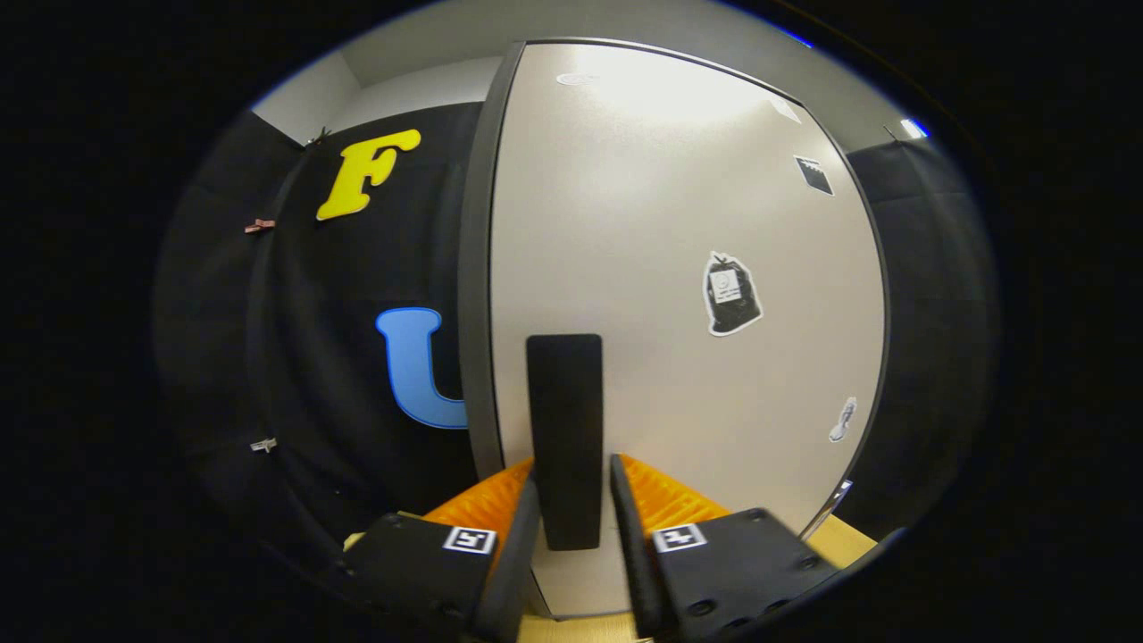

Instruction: Open the shoe cabinet door, grab the shoes and put them into the shoe cabinet, then close the shoe cabinet door.

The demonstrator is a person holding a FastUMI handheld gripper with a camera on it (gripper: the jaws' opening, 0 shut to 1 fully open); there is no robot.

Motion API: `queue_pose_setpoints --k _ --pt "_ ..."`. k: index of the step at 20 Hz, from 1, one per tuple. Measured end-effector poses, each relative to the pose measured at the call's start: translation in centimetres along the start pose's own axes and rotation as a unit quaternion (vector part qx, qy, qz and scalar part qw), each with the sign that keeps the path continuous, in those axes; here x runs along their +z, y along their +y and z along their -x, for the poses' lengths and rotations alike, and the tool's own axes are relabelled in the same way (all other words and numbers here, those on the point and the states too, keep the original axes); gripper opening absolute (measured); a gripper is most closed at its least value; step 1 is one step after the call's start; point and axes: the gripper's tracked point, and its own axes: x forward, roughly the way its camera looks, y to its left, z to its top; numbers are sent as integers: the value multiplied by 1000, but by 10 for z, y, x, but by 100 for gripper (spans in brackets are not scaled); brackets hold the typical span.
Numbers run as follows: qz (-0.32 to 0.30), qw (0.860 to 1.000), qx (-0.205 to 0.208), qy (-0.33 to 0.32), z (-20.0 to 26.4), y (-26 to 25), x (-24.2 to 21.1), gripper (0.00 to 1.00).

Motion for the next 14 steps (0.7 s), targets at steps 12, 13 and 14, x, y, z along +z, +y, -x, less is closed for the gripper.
queue_pose_setpoints --k 12,13,14 --pt "4 1000 21 7 32 -2 1 33" --pt "2 1000 24 9 38 -3 1 33" --pt "-3 1000 27 11 47 -8 -1 33"
